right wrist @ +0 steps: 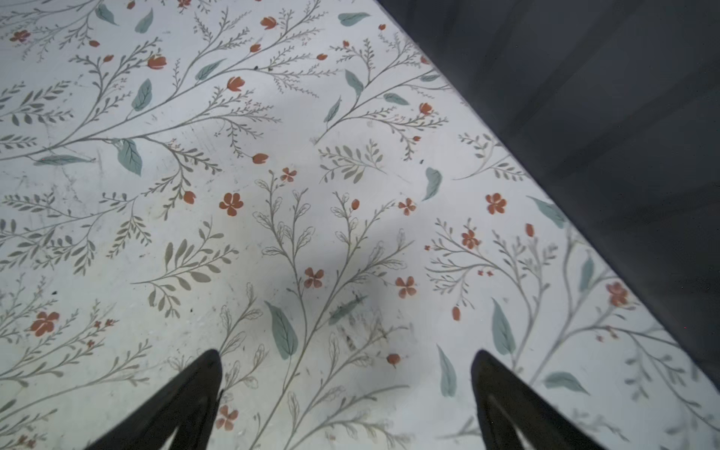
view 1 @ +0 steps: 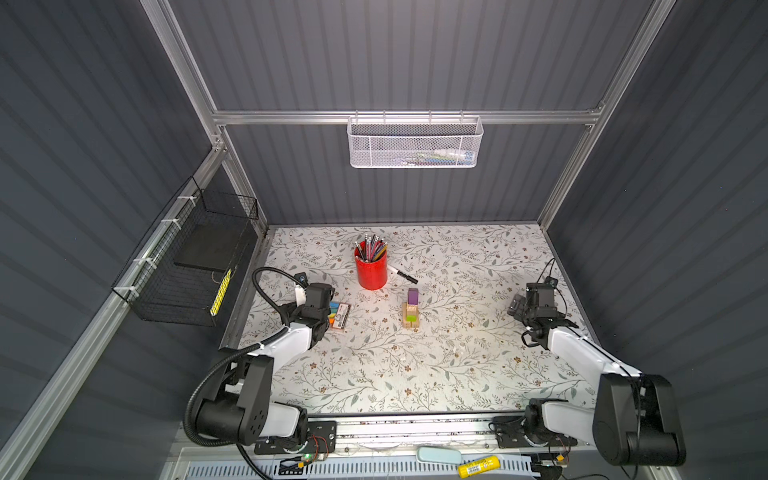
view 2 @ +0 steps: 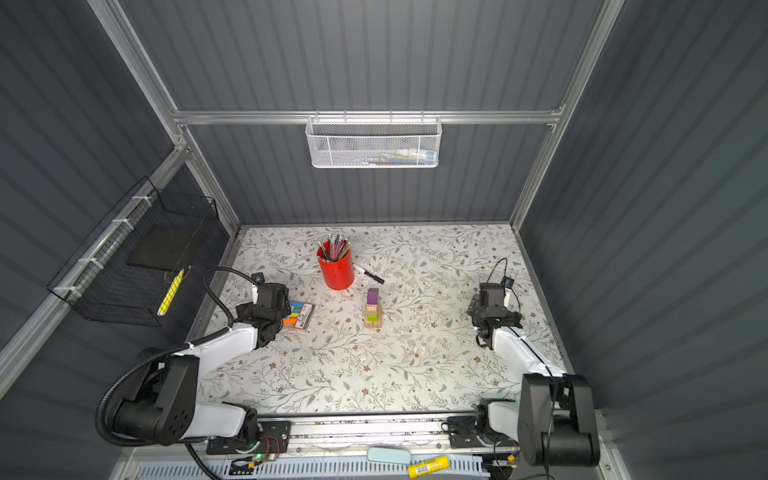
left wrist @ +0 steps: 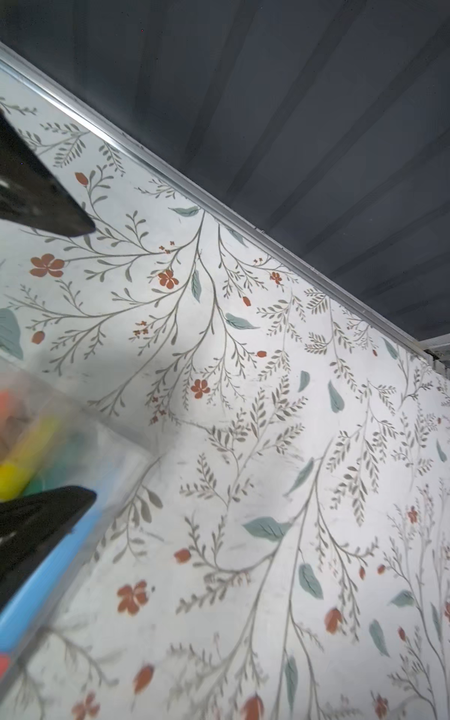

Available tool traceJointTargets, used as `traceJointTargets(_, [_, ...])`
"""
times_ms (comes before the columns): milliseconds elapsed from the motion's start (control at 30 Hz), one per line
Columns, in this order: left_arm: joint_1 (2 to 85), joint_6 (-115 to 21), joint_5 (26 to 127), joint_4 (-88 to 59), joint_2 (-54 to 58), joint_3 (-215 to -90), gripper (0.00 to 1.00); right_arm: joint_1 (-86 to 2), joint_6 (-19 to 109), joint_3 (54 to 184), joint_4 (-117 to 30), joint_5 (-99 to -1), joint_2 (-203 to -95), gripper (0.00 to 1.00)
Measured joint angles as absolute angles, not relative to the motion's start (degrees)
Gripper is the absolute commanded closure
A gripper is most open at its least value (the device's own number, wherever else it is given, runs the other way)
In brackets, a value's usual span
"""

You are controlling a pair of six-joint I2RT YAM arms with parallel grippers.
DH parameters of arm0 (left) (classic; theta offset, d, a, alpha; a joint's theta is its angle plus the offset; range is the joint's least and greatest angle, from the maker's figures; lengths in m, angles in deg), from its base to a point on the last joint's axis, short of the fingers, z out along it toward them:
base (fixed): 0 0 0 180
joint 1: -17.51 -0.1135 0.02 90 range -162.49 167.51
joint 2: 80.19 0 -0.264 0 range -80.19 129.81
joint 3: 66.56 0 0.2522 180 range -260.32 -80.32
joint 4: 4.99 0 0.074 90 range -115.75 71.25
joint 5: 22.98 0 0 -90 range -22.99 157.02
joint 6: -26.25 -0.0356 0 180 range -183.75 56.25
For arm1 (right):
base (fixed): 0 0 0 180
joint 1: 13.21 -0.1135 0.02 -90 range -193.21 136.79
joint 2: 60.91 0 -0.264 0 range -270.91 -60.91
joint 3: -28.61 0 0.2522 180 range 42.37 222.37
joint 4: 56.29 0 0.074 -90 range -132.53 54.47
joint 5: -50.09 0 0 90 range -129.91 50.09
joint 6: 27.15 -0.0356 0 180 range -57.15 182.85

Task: Build the wood block tower

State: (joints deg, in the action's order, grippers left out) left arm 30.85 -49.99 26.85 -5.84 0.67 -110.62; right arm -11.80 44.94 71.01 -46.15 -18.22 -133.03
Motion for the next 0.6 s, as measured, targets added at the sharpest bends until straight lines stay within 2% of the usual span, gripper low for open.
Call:
traceJointTargets(167, [28.8,-58.2,33.0,17.3,5.6,-101.0,0.0,-11.6,51.6,66.2,-65.5,-26.9,-136.2,0.01])
traceJointTargets(367, [28.8,-64.8,39.3,37.8,16.3,-100.2,0.0,-11.1,58.5,60.4,-89.6,-36.2,-140.3,0.01])
traceJointTargets(467, [28.8,-66.2,41.1,41.8,18.9,-100.2,0.0,-11.1,59.8,58.1,-94.2,-38.3,-144.3,0.01])
traceJointTargets(600, [26.9,-65.1,41.8,38.6,18.9,-103.7,0.0,-9.4,59.8,60.3,-95.0,-40.1,-144.7,0.01])
